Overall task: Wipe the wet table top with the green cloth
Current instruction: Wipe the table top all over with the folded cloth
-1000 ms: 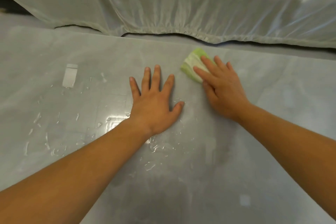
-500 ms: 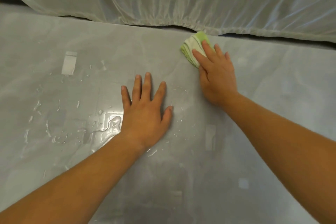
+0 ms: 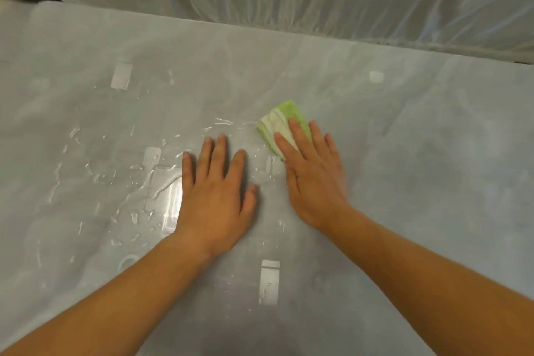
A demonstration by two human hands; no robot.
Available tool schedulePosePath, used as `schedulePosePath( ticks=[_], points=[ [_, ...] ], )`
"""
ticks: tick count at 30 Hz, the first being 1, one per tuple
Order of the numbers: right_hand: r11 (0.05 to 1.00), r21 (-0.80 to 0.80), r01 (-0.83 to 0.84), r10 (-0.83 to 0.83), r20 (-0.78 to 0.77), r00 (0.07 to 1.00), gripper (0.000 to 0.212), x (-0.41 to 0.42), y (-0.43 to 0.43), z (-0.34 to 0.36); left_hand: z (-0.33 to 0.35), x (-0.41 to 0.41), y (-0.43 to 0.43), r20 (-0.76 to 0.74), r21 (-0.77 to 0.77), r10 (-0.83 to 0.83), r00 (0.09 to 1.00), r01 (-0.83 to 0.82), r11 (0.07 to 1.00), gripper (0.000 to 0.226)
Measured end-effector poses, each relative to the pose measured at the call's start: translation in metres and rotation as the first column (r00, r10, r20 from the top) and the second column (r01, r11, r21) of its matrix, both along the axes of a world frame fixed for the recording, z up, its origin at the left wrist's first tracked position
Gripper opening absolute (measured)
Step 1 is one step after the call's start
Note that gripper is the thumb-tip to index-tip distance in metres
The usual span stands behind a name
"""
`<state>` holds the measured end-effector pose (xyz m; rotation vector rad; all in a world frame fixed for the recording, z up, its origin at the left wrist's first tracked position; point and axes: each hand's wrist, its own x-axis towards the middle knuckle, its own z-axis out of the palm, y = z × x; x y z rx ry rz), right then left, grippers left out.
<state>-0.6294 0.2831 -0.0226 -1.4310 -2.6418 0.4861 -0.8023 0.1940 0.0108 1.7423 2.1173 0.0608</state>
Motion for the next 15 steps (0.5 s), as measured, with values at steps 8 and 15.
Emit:
schedulePosePath(
  ticks=[8,15],
  points=[
    [0.993,-0.026,0.116,-0.115,0.032,0.993,0.052,0.024,0.018,0.004,0.003,0.019,-0.052,-0.038,-0.032,0.056,0.998,-0.057,0.998,0.064],
    [0.956,0.014,-0.294,0.294,0.035,0.955,0.056,0.051,-0.070,0.003,0.003,0.028,-0.083,-0.082,-0.076,0.068,0.994,-0.074,0.994,0.068]
  ],
)
